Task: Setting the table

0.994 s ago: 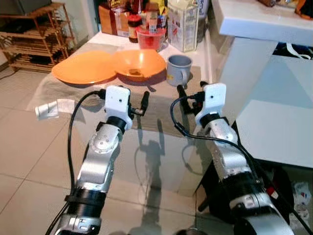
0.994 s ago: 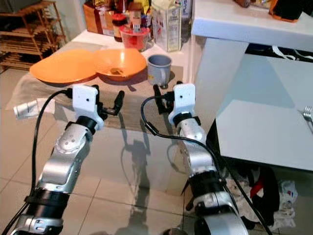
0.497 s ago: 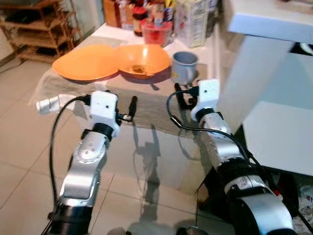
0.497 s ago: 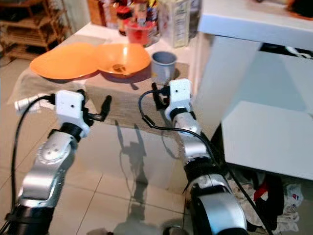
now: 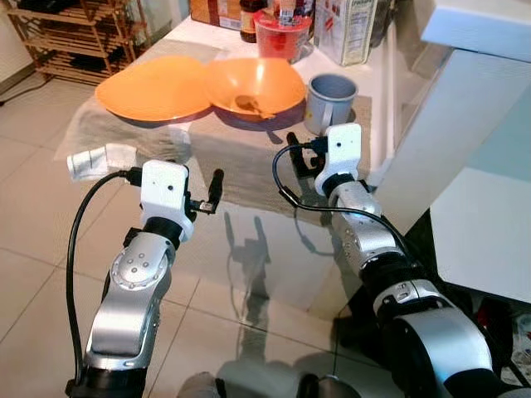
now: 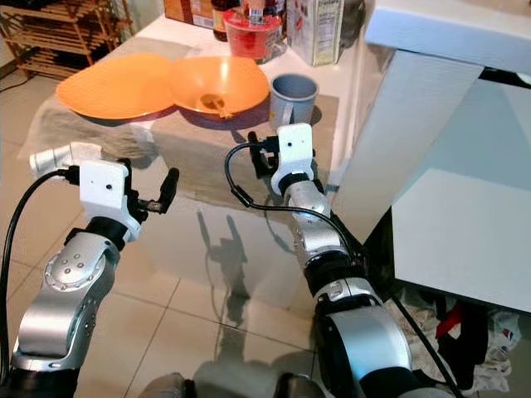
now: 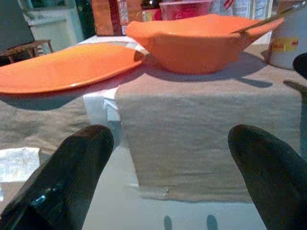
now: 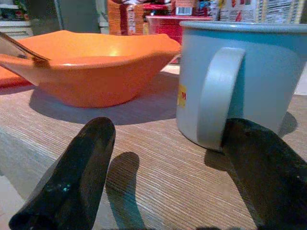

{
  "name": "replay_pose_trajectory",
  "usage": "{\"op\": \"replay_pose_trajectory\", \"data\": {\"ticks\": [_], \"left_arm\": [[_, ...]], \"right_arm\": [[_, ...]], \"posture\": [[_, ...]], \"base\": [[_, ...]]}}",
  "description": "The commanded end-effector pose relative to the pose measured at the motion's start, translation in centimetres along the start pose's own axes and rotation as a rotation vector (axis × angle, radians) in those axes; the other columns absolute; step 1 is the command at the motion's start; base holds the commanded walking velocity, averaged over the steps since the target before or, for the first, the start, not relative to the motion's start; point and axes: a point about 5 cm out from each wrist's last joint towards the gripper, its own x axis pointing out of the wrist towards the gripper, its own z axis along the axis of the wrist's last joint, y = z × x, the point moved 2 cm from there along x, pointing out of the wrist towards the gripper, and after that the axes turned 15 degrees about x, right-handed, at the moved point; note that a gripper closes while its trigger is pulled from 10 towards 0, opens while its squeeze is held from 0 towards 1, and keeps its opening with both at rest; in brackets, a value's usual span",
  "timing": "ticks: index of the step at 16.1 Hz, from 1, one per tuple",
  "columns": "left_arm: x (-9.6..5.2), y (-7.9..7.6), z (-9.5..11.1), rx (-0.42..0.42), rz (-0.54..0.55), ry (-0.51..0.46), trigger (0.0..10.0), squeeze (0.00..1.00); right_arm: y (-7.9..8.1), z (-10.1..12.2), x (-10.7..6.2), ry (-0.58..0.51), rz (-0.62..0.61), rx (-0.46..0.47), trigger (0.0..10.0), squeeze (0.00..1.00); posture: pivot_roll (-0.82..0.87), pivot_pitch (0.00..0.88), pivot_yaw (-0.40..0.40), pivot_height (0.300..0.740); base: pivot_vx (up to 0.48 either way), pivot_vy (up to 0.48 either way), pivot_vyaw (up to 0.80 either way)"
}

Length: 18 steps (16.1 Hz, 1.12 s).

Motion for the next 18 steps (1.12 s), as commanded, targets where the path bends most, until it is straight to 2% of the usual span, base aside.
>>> {"op": "replay_pose_trajectory", "data": {"ticks": [1, 3, 4, 5, 11, 12, 13, 15, 18], "left_arm": [[-0.1, 0.1, 0.3, 0.008, 0.003, -0.005, 10.0, 0.00], [-0.1, 0.0, 0.4, 0.007, -0.004, -0.002, 10.0, 0.00], [0.0, -0.1, 0.4, 0.005, -0.011, -0.002, 10.0, 0.00], [0.1, -0.1, 0.5, 0.005, -0.013, -0.001, 10.0, 0.00], [0.3, -0.1, 0.4, 0.008, -0.019, -0.001, 10.0, 0.00], [0.3, -0.1, 0.4, 0.008, -0.019, -0.002, 10.0, 0.00], [0.4, -0.1, 0.5, 0.009, -0.019, -0.004, 10.0, 0.00], [0.5, -0.2, 0.4, 0.007, -0.019, -0.004, 10.0, 0.00], [0.6, -0.2, 0.5, 0.004, -0.018, -0.006, 10.0, 0.00]], "right_arm": [[-0.3, 0.4, 0.1, -0.024, -0.022, -0.020, 10.0, 0.00], [-0.5, 0.5, 0.1, -0.035, -0.041, -0.031, 9.8, 0.00], [-1.3, 0.7, 0.0, -0.045, -0.073, -0.043, 2.5, 0.00], [-1.7, 0.9, 0.0, -0.056, -0.088, -0.044, 0.0, 0.00], [-1.9, 1.4, 0.1, -0.077, -0.114, -0.075, 0.0, 0.00], [-2.0, 1.4, 0.1, -0.077, -0.115, -0.086, 2.0, 0.00], [-2.3, 1.4, 0.0, -0.076, -0.130, -0.107, 10.0, 0.00], [-2.9, 1.3, -0.3, -0.077, -0.156, -0.146, 10.0, 0.00], [-2.9, 1.4, -0.3, -0.086, -0.159, -0.153, 10.0, 0.00]], "posture": [[0.19, 0.133, -0.022, 0.727], [0.18, 0.134, -0.018, 0.727], [0.17, 0.139, -0.014, 0.727], [0.16, 0.140, -0.013, 0.727], [0.16, 0.122, -0.006, 0.727], [0.16, 0.122, -0.006, 0.727], [0.16, 0.117, -0.006, 0.727], [0.15, 0.113, -0.008, 0.727], [0.14, 0.111, -0.009, 0.727]], "base": [[0.000, 0.000, 0.00], [0.000, 0.000, 0.00], [0.000, 0.000, 0.00], [0.000, 0.000, 0.00], [0.000, 0.000, 0.00], [0.000, 0.000, 0.00], [0.000, 0.000, 0.00], [0.000, 0.000, 0.00], [0.000, 0.000, 0.00]]}}
